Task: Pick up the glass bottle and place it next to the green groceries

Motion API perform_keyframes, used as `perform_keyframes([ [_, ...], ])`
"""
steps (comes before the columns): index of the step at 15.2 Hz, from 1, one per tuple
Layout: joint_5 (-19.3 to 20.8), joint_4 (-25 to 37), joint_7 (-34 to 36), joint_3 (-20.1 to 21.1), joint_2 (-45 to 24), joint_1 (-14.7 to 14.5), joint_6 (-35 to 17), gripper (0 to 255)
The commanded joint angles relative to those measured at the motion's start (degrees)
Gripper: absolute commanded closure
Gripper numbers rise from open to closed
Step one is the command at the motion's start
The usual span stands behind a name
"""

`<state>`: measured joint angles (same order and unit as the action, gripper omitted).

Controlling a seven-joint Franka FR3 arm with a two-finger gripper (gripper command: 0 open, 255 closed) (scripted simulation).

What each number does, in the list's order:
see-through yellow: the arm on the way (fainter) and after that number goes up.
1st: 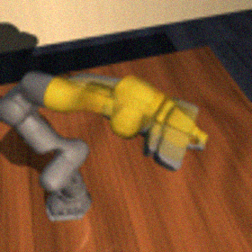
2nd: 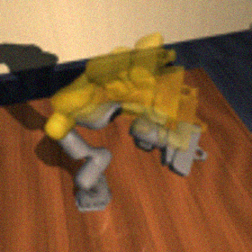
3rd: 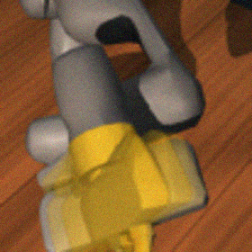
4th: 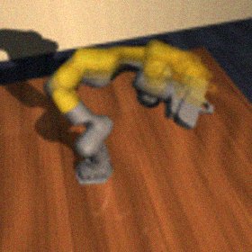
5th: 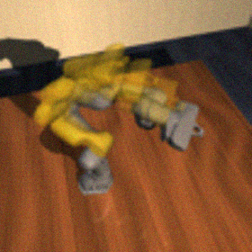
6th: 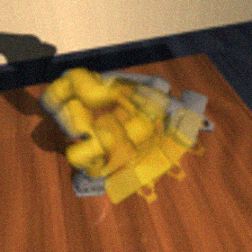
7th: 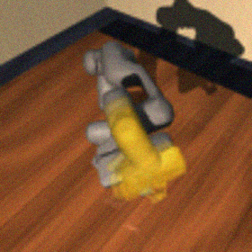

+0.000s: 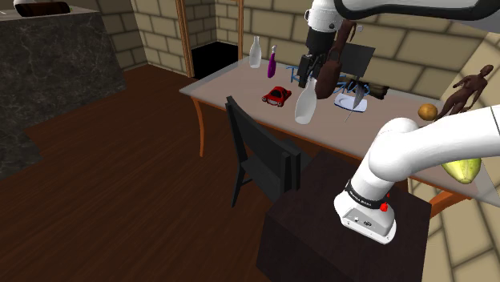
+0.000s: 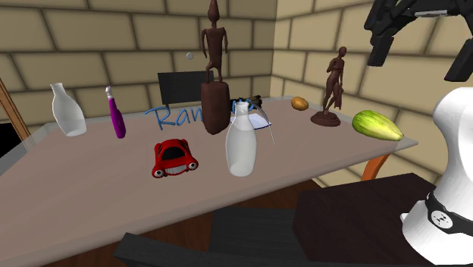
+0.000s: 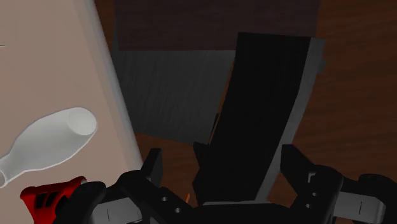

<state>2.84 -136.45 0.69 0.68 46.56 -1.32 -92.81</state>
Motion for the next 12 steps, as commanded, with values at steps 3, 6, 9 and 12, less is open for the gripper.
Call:
perform_keyframes([
  [3,1.3,-0.6,-1.8,-2.3,-1.3,1.1,-2.0,0],
  [6,3.2,-0.9,-4.6,-5.8,-3.6,2.6,-5.1,0],
  [9,4.7,-0.7,-7.2,-9.3,-6.6,4.0,-8.3,0],
  [12,5.9,0.0,-10.0,-12.8,-10.1,5.3,-11.4,0],
])
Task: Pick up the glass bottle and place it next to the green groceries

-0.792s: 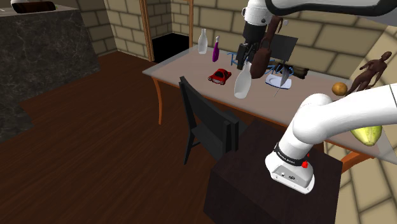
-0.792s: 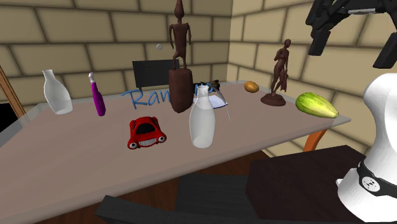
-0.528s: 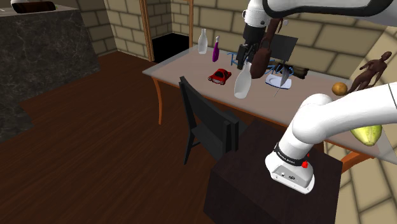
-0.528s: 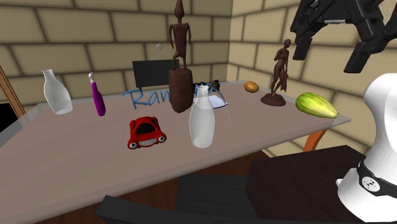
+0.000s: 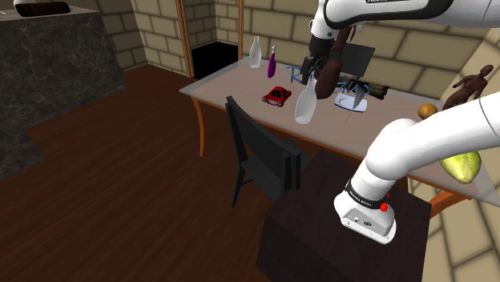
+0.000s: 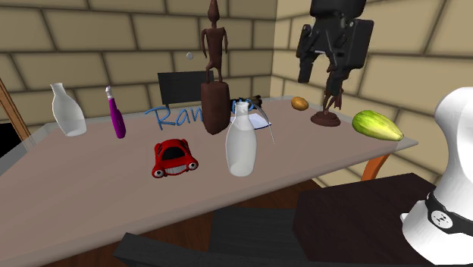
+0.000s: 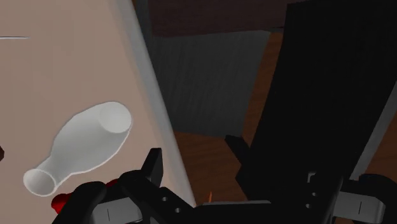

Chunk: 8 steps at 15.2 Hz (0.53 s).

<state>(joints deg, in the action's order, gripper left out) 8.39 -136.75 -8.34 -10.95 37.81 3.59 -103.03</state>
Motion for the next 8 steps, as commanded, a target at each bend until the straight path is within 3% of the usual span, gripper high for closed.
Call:
perform_keyframes([
  [1,0.7,0.7,-1.8,-2.3,-2.6,0.7,-2.2,0],
  [8,0.9,5.1,-8.7,-10.5,-12.9,2.5,-9.0,0],
])
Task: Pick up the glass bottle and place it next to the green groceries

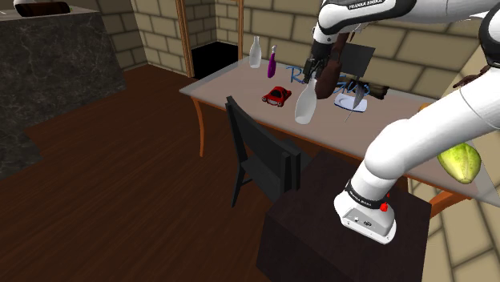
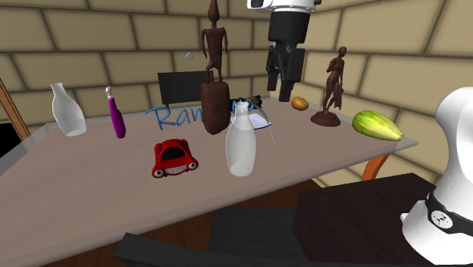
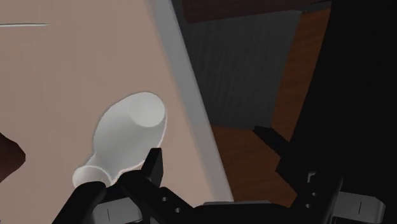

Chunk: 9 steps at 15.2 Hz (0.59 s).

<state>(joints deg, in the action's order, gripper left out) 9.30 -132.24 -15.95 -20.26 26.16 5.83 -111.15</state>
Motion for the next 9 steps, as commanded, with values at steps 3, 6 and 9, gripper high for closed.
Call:
perform_keyframes([
  [3,-1.3,3.3,-4.4,-4.6,-6.4,0.7,-3.4,0],
  [6,-3.5,6.7,-8.2,-8.0,-12.0,1.0,-5.6,0],
  [9,-6.8,10.5,-12.4,-11.2,-18.2,1.4,-7.2,0],
])
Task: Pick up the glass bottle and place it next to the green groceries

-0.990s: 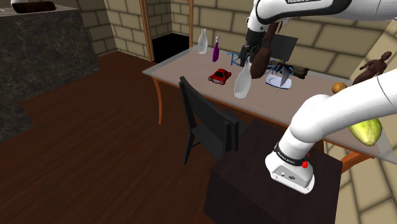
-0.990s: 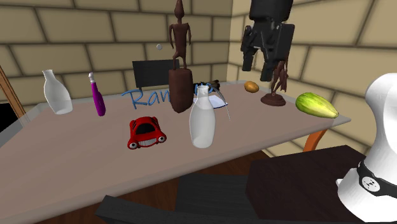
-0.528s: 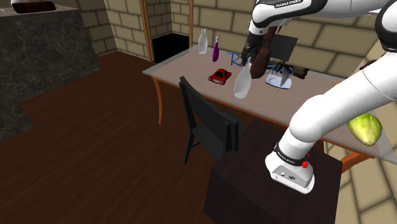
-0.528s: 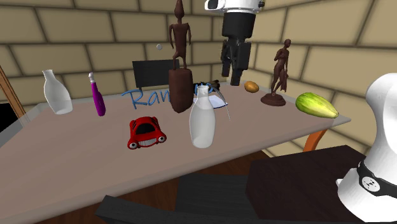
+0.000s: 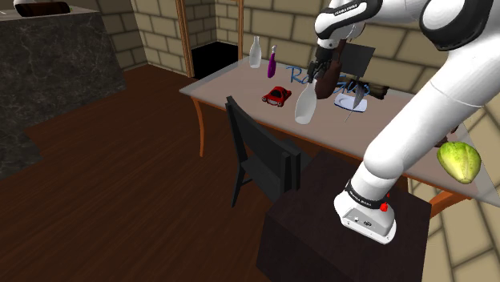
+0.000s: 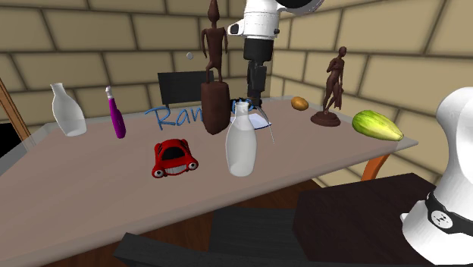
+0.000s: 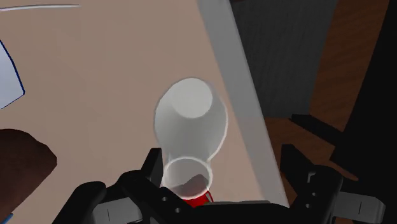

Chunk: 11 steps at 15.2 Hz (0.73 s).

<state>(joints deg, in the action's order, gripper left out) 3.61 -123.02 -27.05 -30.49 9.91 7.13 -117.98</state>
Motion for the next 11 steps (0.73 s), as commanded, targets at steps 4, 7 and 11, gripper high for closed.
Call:
perform_keyframes([
  [4,-3.6,2.4,-3.9,-2.3,-5.7,0.6,-2.5,0],
  [7,-4.3,1.1,-4.4,-2.5,-6.8,0.6,-4.7,0],
  [11,-5.0,0.1,-4.9,-2.6,-7.9,0.6,-6.6,0],
])
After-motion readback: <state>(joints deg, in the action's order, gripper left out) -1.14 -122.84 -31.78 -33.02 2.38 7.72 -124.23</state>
